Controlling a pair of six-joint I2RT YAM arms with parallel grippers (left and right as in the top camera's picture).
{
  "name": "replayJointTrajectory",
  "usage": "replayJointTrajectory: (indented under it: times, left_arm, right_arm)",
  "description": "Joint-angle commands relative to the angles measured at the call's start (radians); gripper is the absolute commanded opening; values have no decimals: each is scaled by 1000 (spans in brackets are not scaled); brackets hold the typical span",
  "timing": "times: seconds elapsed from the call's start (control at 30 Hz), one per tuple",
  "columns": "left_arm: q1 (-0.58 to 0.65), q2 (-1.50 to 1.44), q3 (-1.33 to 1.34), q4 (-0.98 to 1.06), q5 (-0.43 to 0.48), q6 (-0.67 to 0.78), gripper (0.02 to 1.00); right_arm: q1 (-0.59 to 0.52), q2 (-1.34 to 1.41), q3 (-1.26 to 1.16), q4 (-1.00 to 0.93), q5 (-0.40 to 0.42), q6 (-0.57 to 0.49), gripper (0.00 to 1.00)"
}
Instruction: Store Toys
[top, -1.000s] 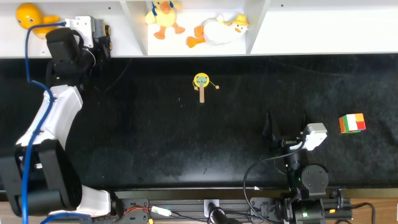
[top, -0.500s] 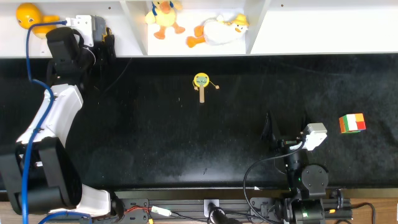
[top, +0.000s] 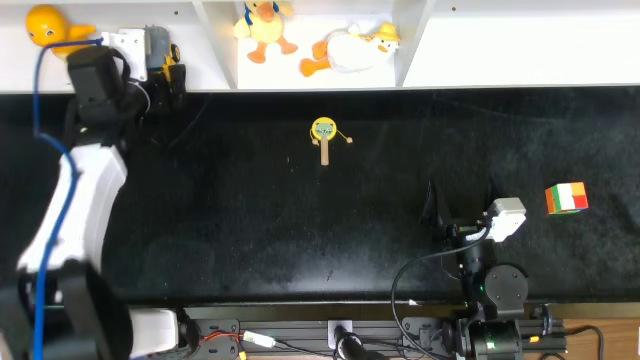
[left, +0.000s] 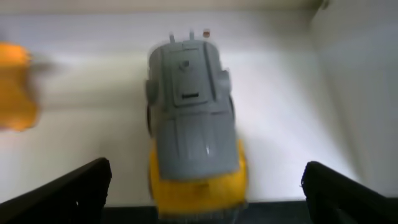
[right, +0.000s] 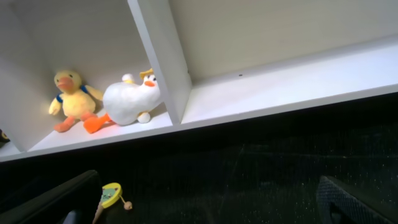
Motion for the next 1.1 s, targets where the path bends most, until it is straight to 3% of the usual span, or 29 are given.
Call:
replayJointTrajectory:
  times: [0.03, 0.43, 1.1]
  left_arm:
    - [-3, -156, 27, -110, -33, 2, 998]
    - [-3, -442, 24, -692, -47, 22, 998]
    - [-3, -469, 24, -825, -54, 20, 996]
  right_arm:
    - [4, -7, -13, 5, 7, 4, 993]
    - [4, -7, -13, 5, 7, 5, 993]
    - [4, -7, -13, 5, 7, 4, 993]
